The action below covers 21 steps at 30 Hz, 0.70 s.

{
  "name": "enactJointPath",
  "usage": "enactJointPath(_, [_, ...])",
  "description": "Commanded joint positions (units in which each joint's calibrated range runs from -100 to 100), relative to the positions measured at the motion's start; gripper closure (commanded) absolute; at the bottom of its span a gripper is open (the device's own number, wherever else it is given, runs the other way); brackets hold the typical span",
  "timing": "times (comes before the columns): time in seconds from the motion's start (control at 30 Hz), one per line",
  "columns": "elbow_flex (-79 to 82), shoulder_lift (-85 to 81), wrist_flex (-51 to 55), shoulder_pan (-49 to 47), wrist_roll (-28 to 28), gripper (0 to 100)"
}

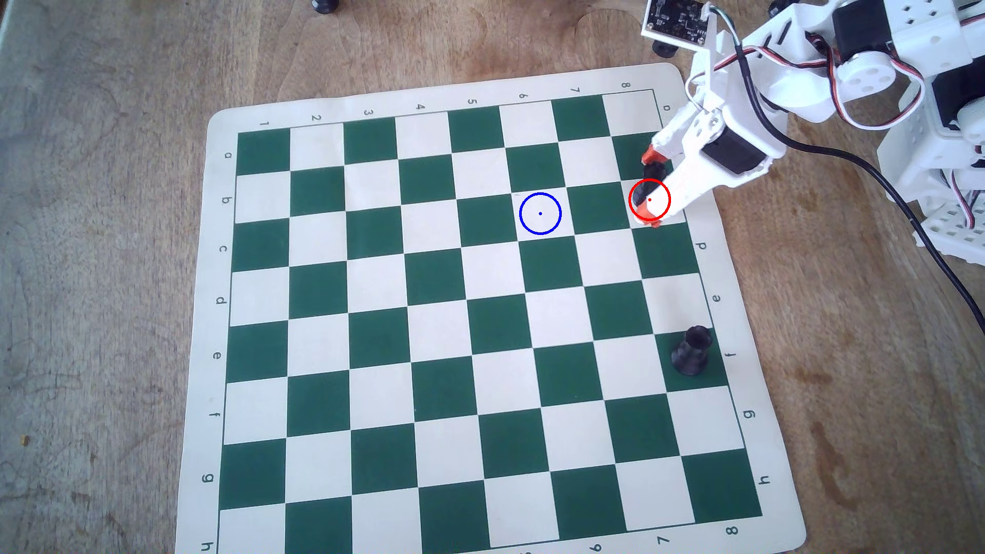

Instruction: Move the chess piece from red to blue

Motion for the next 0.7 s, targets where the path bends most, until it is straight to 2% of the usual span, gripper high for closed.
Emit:
enactJointPath(0.0, [-0.3, -3.9, -0.9, -0.1, -0.1, 78])
enactJointPath(0.2, [-0.2, -3.8, -1.1, -0.4, -0.4, 82])
enactJointPath(0.67, [2.3, -2.8, -5.8, -0.1, -0.4, 83])
